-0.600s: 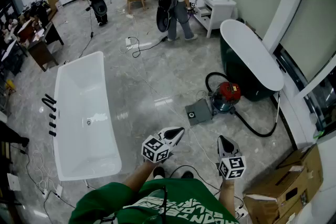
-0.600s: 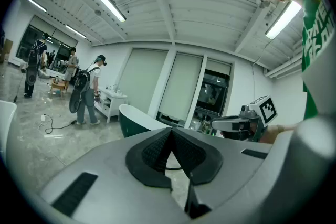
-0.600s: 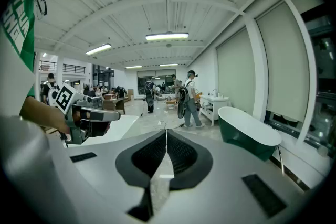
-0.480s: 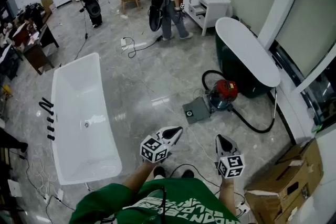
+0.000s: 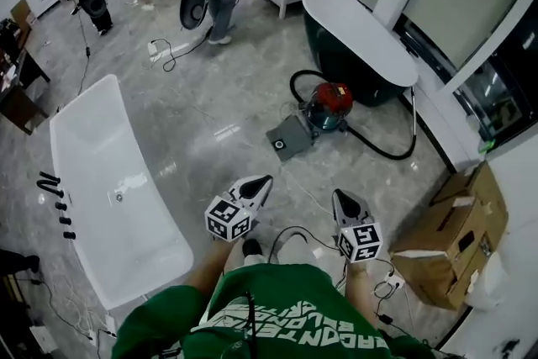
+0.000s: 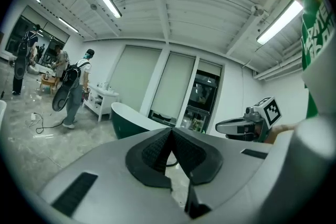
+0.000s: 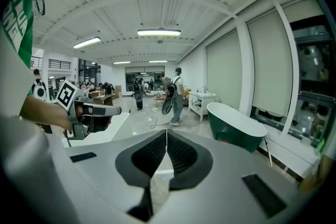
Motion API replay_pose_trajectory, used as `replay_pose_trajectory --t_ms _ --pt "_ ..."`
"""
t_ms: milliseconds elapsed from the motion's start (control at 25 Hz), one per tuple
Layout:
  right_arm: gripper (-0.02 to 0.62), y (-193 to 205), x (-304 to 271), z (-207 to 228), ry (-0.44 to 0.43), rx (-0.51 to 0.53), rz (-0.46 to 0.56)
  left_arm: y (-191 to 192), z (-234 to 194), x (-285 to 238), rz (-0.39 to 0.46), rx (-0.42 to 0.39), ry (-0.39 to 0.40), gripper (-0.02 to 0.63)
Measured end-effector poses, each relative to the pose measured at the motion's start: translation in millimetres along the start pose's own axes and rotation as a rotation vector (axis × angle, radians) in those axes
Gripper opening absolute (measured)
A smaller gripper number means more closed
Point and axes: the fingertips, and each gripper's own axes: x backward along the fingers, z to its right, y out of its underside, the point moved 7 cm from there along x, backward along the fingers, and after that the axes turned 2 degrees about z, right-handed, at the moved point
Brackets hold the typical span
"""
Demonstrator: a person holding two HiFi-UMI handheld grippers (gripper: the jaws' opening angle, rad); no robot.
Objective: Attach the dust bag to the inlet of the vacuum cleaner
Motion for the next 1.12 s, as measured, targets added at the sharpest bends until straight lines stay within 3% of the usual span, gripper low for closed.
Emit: replay_pose_trajectory --t_ms 400,760,1120 --pt "0.012 9.4 -12.6 20.5 0.064 -0.012 -0.025 6.4 -29.4 -18.1 -0.007 0.013 0.0 0.005" --pt "0.012 -6.3 -131.7 69.0 0.029 -0.02 -0.024 -11.0 -106.7 -71.4 -0.01 0.007 -0.031 0.005" --pt "0.012 -32.2 -232.9 159.2 -0.014 -0.055 -0.024 -58.7 -162.9 -188.5 -0.023 -0.015 -0.017 0.005"
